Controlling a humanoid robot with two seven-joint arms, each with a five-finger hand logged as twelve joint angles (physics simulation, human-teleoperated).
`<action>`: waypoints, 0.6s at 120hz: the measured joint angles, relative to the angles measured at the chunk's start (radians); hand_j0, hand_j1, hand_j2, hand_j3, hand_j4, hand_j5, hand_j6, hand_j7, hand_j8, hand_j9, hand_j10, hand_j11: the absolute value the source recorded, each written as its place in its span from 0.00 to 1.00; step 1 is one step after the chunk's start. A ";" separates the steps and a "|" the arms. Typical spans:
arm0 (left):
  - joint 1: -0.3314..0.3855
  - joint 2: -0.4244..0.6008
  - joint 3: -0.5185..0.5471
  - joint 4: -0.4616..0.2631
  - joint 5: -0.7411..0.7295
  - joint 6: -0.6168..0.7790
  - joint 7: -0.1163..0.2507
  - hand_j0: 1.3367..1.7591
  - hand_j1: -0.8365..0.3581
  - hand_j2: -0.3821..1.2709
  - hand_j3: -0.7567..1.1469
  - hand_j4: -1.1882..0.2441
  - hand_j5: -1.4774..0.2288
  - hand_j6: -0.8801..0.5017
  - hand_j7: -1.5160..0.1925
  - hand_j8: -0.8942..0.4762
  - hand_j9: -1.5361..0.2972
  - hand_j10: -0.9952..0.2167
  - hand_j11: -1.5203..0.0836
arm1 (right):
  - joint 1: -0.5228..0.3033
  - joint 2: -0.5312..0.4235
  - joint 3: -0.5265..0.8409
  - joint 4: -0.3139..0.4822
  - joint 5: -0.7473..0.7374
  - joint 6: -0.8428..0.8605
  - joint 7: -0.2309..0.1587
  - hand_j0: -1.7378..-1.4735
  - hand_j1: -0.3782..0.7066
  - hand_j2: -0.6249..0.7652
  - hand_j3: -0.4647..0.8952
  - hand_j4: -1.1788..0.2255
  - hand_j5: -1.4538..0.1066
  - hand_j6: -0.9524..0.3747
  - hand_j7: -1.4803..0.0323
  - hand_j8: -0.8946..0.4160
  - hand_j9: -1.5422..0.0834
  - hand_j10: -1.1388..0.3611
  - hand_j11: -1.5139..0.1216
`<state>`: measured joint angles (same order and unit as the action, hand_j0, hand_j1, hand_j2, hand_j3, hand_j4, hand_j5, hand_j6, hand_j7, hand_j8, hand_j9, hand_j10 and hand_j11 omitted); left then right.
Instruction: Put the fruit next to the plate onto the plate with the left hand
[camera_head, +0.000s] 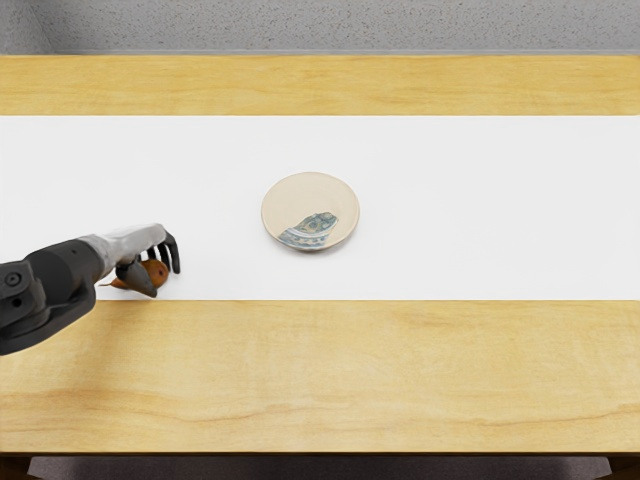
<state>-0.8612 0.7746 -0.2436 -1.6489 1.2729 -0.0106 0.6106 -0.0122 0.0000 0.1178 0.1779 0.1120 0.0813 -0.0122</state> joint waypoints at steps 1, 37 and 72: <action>-0.002 -0.001 0.000 0.001 -0.001 0.000 0.000 0.74 0.42 0.33 0.40 0.37 0.32 0.28 0.34 0.35 0.33 0.39 0.37 | 0.000 0.000 0.000 0.000 0.000 0.000 0.000 0.30 0.06 0.44 0.34 0.82 0.90 0.69 0.95 0.66 0.92 0.74 0.90; -0.119 -0.017 -0.005 0.042 -0.165 -0.050 0.000 0.74 0.40 0.36 0.40 0.35 0.28 0.31 0.31 0.37 0.30 0.40 0.34 | 0.000 0.000 0.000 0.000 0.000 0.000 0.000 0.30 0.06 0.44 0.34 0.82 0.90 0.69 0.95 0.66 0.92 0.74 0.90; -0.247 -0.064 -0.013 0.105 -0.354 -0.143 0.000 0.74 0.37 0.41 0.40 0.33 0.25 0.33 0.29 0.38 0.28 0.41 0.32 | 0.000 0.000 0.000 0.000 0.000 0.000 0.000 0.30 0.06 0.44 0.34 0.82 0.90 0.69 0.95 0.66 0.92 0.74 0.90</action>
<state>-1.1081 0.7109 -0.2564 -1.5437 0.9185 -0.1539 0.6107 -0.0122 0.0000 0.1182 0.1779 0.1120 0.0813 -0.0121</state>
